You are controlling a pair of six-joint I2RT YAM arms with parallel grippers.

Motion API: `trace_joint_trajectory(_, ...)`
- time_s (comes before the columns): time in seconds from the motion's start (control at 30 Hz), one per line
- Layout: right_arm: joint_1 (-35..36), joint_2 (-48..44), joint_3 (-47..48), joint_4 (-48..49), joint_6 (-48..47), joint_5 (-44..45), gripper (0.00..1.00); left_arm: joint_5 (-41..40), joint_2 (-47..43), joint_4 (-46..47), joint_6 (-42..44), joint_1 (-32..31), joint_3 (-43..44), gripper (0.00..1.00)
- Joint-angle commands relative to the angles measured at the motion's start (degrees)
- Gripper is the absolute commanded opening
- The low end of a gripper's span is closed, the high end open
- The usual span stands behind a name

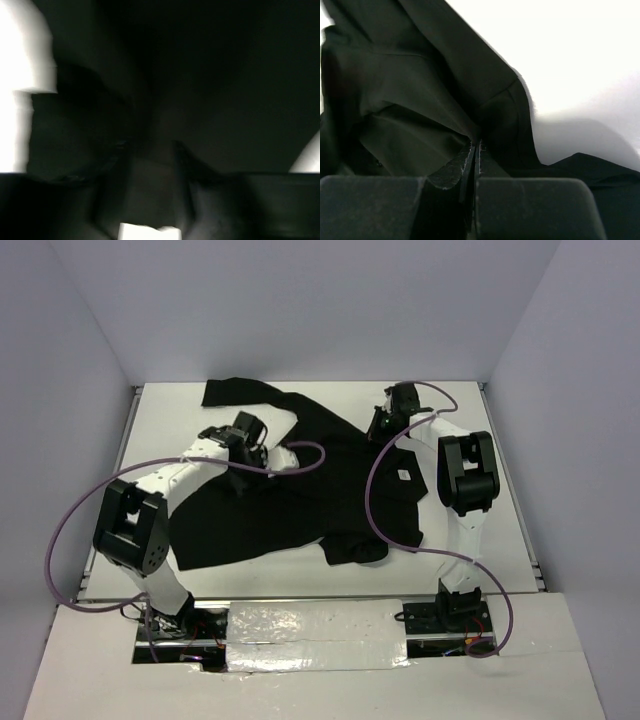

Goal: Fold and stack the long sleeve shirts
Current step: Flatten the shirt out

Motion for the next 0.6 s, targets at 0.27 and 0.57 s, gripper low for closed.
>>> trace_joint_trajectory(0.27,-0.4,-4.22,-3.56,4.18,0.55,-2.19,0.0,20.86,1.1,-30.07,7.01,-0.99,12.8,0.67)
trace_joint_trajectory(0.57,-0.4,-3.25,-3.12,3.83,1.17,-2.1,0.0,14.8,16.74,-11.26,-24.05,10.1,29.68,0.72)
